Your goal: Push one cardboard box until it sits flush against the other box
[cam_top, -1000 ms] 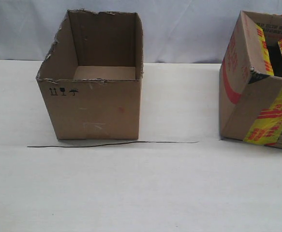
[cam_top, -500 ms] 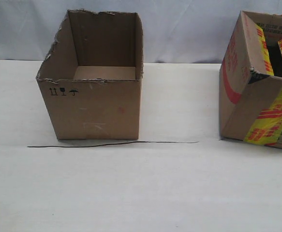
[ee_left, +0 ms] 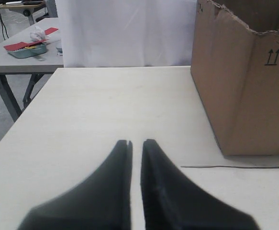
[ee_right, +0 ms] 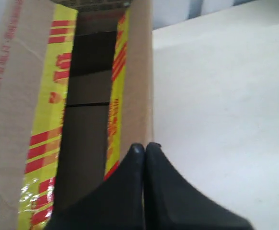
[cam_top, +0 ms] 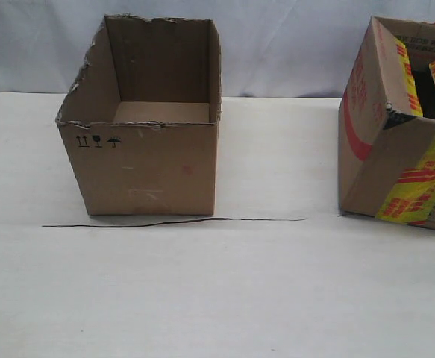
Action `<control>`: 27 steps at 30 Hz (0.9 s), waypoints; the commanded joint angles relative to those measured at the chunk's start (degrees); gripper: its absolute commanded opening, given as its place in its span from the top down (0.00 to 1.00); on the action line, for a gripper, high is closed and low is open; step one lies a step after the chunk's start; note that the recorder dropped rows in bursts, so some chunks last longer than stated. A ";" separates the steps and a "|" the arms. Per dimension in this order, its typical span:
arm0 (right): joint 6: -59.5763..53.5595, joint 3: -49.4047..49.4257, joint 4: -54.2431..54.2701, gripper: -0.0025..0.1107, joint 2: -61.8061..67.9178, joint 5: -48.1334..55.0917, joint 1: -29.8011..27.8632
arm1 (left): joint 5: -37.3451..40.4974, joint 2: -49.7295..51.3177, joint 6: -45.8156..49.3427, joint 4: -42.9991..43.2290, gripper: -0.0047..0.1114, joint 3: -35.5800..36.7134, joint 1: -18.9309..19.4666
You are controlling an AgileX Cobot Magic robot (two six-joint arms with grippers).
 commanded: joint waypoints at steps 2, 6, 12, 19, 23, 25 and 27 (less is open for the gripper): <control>-10.34 -2.43 15.35 0.98 8.31 0.06 -9.32 | -0.69 -0.05 -0.23 -0.39 0.96 0.09 -0.46; -16.50 -4.20 22.61 0.98 14.71 0.22 -13.99 | -0.69 -0.05 -0.23 -0.39 0.96 0.09 -0.46; -23.01 -7.29 32.46 0.98 23.99 0.44 -18.86 | -0.69 -0.05 -0.23 -0.39 0.96 0.09 -0.46; -30.11 -11.22 44.04 0.98 34.79 2.81 -19.78 | -0.69 -0.05 -0.23 -0.39 0.96 0.09 -0.46; -34.32 -13.95 52.89 0.98 40.90 9.82 -19.78 | -0.69 -0.05 -0.23 -0.39 0.96 0.09 -0.46; -36.32 -15.04 56.28 0.98 43.81 13.48 -19.78 | -0.69 -0.05 -0.23 -0.39 0.96 0.09 -0.46; -36.84 -16.16 57.90 0.98 46.27 16.70 -19.78 | -0.69 -0.05 -0.23 -0.39 0.96 0.09 -0.46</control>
